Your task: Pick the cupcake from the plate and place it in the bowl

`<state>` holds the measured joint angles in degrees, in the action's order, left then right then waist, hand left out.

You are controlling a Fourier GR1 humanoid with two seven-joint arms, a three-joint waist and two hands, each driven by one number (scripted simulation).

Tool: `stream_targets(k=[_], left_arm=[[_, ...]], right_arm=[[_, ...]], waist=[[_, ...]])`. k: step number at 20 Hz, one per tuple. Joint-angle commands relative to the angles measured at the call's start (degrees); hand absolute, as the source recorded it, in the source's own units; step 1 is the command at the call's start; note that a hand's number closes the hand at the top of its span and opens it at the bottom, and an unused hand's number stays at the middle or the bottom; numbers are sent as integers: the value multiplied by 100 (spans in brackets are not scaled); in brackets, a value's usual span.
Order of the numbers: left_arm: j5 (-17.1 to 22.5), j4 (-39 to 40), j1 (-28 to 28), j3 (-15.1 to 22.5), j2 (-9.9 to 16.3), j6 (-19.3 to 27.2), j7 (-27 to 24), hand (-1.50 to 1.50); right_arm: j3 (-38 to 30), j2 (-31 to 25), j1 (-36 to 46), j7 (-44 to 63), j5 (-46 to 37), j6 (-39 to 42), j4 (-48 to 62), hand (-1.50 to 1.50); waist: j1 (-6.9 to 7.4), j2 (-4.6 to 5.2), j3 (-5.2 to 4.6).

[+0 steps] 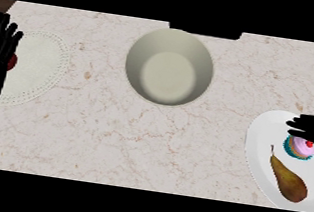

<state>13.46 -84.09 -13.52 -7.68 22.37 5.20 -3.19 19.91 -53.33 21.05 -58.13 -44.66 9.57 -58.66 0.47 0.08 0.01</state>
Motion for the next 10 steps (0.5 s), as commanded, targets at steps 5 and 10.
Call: stream_targets(k=[5,10], left_arm=[[-112,-266,73,-24,-129,-22,135,0],[-255,-641,417,-13,-240,25,177,0]], right_arm=[[-62,466,437,-719,-529,-127,1160,-150],[-9,887,549,-247,-888,-101,1295,-150]], waist=[[24,4,3],[36,-2,2]])
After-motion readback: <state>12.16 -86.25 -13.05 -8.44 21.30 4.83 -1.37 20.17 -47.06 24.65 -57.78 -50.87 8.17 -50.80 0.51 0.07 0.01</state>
